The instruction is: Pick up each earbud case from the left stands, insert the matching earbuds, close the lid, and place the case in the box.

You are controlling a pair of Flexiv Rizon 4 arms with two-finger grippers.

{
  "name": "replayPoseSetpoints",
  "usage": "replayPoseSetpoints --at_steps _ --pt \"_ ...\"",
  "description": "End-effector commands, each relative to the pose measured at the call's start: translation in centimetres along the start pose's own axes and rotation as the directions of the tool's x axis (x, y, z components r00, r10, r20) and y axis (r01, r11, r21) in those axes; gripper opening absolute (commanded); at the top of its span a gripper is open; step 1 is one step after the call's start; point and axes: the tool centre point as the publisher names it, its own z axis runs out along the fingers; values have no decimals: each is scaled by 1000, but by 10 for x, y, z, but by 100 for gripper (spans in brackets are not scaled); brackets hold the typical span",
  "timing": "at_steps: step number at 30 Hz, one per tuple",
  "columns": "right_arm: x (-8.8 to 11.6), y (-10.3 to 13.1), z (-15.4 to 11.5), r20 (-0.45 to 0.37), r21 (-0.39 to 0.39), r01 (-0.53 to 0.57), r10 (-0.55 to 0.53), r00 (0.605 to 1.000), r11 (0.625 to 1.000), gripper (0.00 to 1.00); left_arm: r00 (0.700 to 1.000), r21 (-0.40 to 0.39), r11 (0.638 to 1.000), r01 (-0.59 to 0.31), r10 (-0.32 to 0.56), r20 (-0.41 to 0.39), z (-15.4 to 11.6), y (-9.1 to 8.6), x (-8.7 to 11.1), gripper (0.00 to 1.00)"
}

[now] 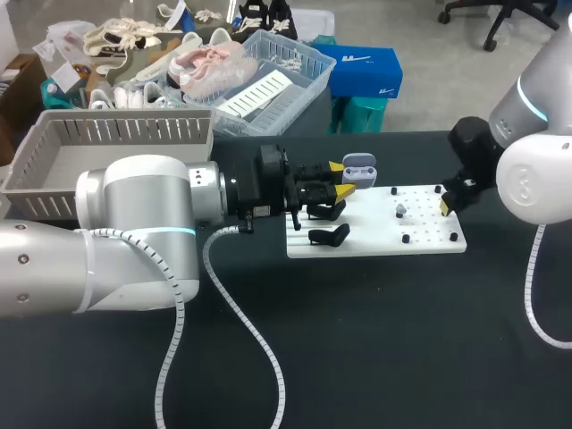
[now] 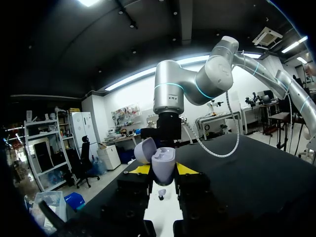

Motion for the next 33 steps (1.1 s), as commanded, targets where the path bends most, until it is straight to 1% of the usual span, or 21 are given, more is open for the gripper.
replayPoseSetpoints --at_steps 1,3,4,6,12,15,21,28,33 --pt "-2 0 2 -3 2 -4 4 1000 1000 16 1000 -4 1000 -1 1 1 0 0 0 0" --pt "-2 0 2 -4 1 -6 6 1000 1000 13 1000 -4 1000 -1 1 1 0 0 0 0" --pt "-1 0 2 -4 1 -6 6 1000 1000 10 1000 -4 1000 -1 1 1 0 0 0 0" --pt "-1 0 2 -5 0 -8 8 1000 1000 0 1000 -4 1000 -1 1 1 0 0 0 0" --pt "1 0 -1 -7 1 -15 15 1000 1000 0 1000 -4 1000 -1 1 1 0 0 0 0" --pt "0 3 -10 -5 8 -18 18 1000 1000 0 1000 -4 1000 -1 1 1 0 0 0 0" --pt "-2 11 -34 25 28 -19 18 1000 999 0 1000 -4 1000 -1 1 1 0 0 0 0" --pt "-3 34 -63 68 27 10 -12 998 1000 0 1000 -4 1000 -1 1 1 0 0 0 0" --pt "-1 51 -74 65 28 37 -39 997 999 0 1000 -4 1000 -1 1 1 0 0 0 0"
